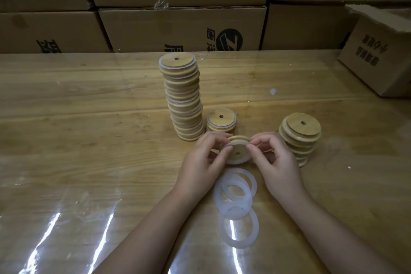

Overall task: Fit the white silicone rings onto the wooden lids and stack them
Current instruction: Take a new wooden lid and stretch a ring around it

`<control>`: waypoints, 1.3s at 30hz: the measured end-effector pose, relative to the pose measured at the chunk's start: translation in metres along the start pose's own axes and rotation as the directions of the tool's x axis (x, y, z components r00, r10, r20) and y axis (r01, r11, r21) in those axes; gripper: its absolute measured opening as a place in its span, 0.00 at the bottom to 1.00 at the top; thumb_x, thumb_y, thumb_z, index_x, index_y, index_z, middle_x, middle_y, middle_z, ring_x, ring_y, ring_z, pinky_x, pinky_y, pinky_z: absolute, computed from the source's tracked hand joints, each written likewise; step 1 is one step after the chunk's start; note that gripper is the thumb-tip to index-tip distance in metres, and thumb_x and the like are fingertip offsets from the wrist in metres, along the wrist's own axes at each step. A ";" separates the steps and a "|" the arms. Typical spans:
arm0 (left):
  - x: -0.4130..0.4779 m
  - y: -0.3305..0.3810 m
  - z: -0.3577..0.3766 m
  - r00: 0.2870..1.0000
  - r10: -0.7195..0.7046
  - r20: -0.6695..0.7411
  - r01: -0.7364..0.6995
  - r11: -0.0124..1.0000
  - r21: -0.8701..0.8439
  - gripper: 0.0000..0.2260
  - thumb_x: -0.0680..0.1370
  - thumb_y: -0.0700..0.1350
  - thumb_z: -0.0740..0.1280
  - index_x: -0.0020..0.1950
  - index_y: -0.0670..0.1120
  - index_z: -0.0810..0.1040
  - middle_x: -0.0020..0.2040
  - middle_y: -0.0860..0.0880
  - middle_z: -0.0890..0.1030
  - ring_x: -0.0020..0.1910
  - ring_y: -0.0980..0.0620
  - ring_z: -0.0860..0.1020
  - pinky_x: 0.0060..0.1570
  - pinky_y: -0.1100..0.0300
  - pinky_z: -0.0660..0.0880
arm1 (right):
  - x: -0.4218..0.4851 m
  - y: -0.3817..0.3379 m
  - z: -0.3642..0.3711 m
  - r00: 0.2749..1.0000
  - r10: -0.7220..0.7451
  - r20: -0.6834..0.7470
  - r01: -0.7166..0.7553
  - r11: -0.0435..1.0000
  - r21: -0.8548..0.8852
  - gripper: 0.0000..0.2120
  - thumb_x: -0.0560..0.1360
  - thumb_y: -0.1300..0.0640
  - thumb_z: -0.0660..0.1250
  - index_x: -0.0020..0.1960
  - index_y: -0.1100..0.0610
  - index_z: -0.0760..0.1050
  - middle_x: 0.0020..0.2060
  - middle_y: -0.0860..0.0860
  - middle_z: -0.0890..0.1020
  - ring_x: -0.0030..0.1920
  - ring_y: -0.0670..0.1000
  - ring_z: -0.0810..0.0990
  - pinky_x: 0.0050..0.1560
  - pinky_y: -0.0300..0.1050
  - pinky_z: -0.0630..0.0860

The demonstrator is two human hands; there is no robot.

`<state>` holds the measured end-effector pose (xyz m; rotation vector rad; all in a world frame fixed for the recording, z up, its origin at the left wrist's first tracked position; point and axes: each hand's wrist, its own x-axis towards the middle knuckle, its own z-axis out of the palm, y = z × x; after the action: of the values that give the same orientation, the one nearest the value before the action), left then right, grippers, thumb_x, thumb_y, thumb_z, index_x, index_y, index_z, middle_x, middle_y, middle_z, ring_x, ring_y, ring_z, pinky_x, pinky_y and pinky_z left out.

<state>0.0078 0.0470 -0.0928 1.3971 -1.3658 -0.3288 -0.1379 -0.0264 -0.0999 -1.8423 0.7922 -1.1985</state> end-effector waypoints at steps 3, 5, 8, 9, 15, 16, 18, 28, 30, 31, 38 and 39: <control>0.001 -0.002 -0.001 1.000 0.020 -0.012 -0.020 1.000 0.004 0.01 0.77 0.39 0.66 0.47 0.44 0.77 0.53 0.53 0.80 0.52 0.61 0.77 0.42 0.70 0.74 | -0.001 -0.001 0.000 1.000 0.006 0.000 -0.006 1.000 -0.004 0.06 0.72 0.56 0.67 0.42 0.45 0.73 0.43 0.43 0.78 0.41 0.46 0.78 0.42 0.36 0.74; 0.000 -0.003 -0.001 0.999 0.031 -0.016 -0.031 0.999 0.006 0.01 0.77 0.40 0.66 0.47 0.44 0.77 0.53 0.53 0.80 0.53 0.61 0.77 0.43 0.70 0.74 | -0.001 -0.001 0.000 1.000 0.001 -0.009 -0.001 1.000 -0.015 0.05 0.71 0.54 0.66 0.42 0.45 0.73 0.42 0.42 0.79 0.41 0.46 0.78 0.42 0.36 0.74; 0.001 -0.003 -0.001 0.999 0.030 -0.030 -0.029 1.000 0.010 0.03 0.77 0.42 0.65 0.48 0.44 0.78 0.52 0.53 0.80 0.53 0.61 0.77 0.43 0.68 0.75 | -0.001 -0.001 0.000 1.000 -0.015 -0.017 0.014 0.999 -0.037 0.04 0.71 0.54 0.66 0.42 0.45 0.73 0.42 0.42 0.79 0.42 0.46 0.78 0.43 0.37 0.75; 0.001 -0.003 -0.001 0.999 0.025 -0.037 -0.025 1.000 0.010 0.03 0.77 0.43 0.65 0.48 0.45 0.78 0.51 0.54 0.80 0.52 0.61 0.77 0.44 0.68 0.75 | -0.001 -0.001 0.000 1.000 -0.020 -0.020 0.019 0.999 -0.047 0.04 0.72 0.54 0.66 0.43 0.45 0.73 0.42 0.43 0.79 0.42 0.46 0.78 0.43 0.37 0.75; 0.002 -0.005 0.000 0.998 -0.001 -0.068 0.000 1.000 -0.016 0.03 0.77 0.42 0.66 0.48 0.45 0.78 0.50 0.53 0.81 0.51 0.59 0.79 0.48 0.65 0.75 | -0.002 -0.003 -0.001 0.998 -0.058 -0.018 0.056 0.994 -0.090 0.02 0.73 0.57 0.66 0.45 0.51 0.75 0.43 0.46 0.79 0.44 0.48 0.78 0.43 0.40 0.75; 0.002 -0.006 0.000 0.998 -0.004 -0.066 0.003 1.000 -0.017 0.03 0.77 0.43 0.66 0.48 0.45 0.78 0.49 0.52 0.81 0.51 0.59 0.79 0.48 0.64 0.75 | -0.003 -0.003 -0.001 0.998 -0.058 -0.019 0.056 0.994 -0.093 0.03 0.73 0.59 0.67 0.45 0.52 0.75 0.43 0.47 0.79 0.44 0.48 0.78 0.42 0.40 0.75; 0.002 -0.005 0.000 0.998 -0.011 -0.057 0.010 1.000 -0.015 0.04 0.77 0.43 0.65 0.48 0.44 0.79 0.49 0.52 0.81 0.50 0.58 0.79 0.48 0.63 0.76 | -0.003 -0.003 -0.002 0.999 -0.050 -0.021 0.047 0.994 -0.094 0.06 0.74 0.62 0.67 0.44 0.51 0.75 0.43 0.47 0.79 0.44 0.48 0.78 0.42 0.39 0.75; 0.001 -0.003 -0.002 0.999 -0.021 -0.042 0.022 1.000 0.020 0.04 0.77 0.43 0.65 0.48 0.46 0.79 0.46 0.55 0.80 0.48 0.61 0.78 0.45 0.70 0.73 | -0.004 -0.006 -0.001 0.999 0.004 -0.043 -0.007 0.999 -0.053 0.09 0.74 0.65 0.67 0.44 0.51 0.75 0.41 0.46 0.80 0.42 0.45 0.79 0.39 0.32 0.74; 0.001 -0.003 -0.001 0.999 -0.026 -0.039 0.027 1.000 0.016 0.04 0.77 0.44 0.65 0.48 0.47 0.79 0.46 0.54 0.81 0.48 0.60 0.78 0.45 0.69 0.73 | -0.004 -0.006 -0.001 0.999 0.019 -0.048 -0.022 0.998 -0.058 0.07 0.74 0.63 0.67 0.44 0.52 0.75 0.41 0.46 0.80 0.42 0.45 0.79 0.39 0.34 0.75; 0.001 -0.003 -0.001 0.999 -0.029 -0.039 0.030 0.999 0.013 0.04 0.77 0.44 0.65 0.48 0.47 0.79 0.46 0.54 0.81 0.48 0.60 0.78 0.45 0.69 0.74 | -0.004 -0.006 -0.001 0.999 0.025 -0.048 -0.028 0.998 -0.064 0.05 0.74 0.63 0.67 0.44 0.53 0.76 0.41 0.46 0.80 0.42 0.45 0.79 0.39 0.35 0.75; 0.001 -0.003 -0.002 0.998 -0.046 -0.045 0.046 0.999 0.013 0.04 0.77 0.45 0.65 0.47 0.48 0.79 0.45 0.55 0.81 0.47 0.60 0.78 0.45 0.67 0.74 | -0.003 -0.007 -0.001 0.998 0.045 -0.045 -0.049 0.996 -0.079 0.05 0.73 0.61 0.67 0.44 0.52 0.76 0.41 0.48 0.80 0.41 0.44 0.79 0.39 0.35 0.75; 0.002 -0.003 -0.002 0.998 -0.053 -0.046 0.053 0.999 0.012 0.03 0.77 0.44 0.66 0.47 0.48 0.79 0.45 0.55 0.81 0.47 0.59 0.79 0.45 0.66 0.75 | -0.003 -0.007 -0.002 0.998 0.049 -0.043 -0.052 0.996 -0.079 0.04 0.73 0.61 0.67 0.44 0.53 0.76 0.41 0.48 0.80 0.41 0.44 0.79 0.39 0.36 0.75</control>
<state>0.0115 0.0460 -0.0937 1.4455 -1.2979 -0.3211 -0.1400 -0.0209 -0.0950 -1.8565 0.9163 -1.1909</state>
